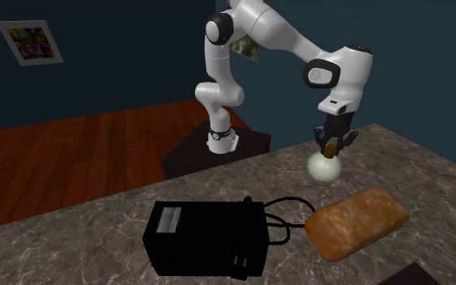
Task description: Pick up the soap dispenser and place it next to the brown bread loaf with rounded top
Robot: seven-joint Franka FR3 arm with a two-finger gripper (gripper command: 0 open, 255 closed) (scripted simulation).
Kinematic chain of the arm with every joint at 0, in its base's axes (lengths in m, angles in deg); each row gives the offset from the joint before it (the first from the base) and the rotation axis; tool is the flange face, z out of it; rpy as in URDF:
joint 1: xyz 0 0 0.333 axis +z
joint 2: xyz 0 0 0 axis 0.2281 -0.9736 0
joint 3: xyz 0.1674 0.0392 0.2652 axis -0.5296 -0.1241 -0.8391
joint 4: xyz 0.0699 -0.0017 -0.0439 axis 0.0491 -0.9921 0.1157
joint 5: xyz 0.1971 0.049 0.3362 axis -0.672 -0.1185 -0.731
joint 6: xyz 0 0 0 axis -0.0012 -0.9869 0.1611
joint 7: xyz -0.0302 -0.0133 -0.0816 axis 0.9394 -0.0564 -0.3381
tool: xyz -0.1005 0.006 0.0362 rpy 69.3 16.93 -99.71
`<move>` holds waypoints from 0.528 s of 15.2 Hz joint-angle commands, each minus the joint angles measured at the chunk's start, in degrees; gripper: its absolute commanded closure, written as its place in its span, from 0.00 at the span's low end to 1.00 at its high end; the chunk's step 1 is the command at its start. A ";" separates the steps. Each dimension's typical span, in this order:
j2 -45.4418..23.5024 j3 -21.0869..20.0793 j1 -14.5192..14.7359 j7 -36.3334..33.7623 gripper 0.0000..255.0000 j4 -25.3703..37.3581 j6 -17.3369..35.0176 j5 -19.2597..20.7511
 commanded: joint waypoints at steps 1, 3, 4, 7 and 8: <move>-1.01 0.19 0.42 -0.95 1.00 -0.92 1.33 1.23; -2.16 0.54 0.92 -1.95 1.00 -1.78 2.61 2.61; -2.42 0.64 1.04 -2.18 1.00 -1.97 2.89 2.92; -2.42 0.65 1.06 -2.18 1.00 -1.97 2.89 2.92; -2.42 0.65 1.06 -2.18 1.00 -1.97 2.89 2.92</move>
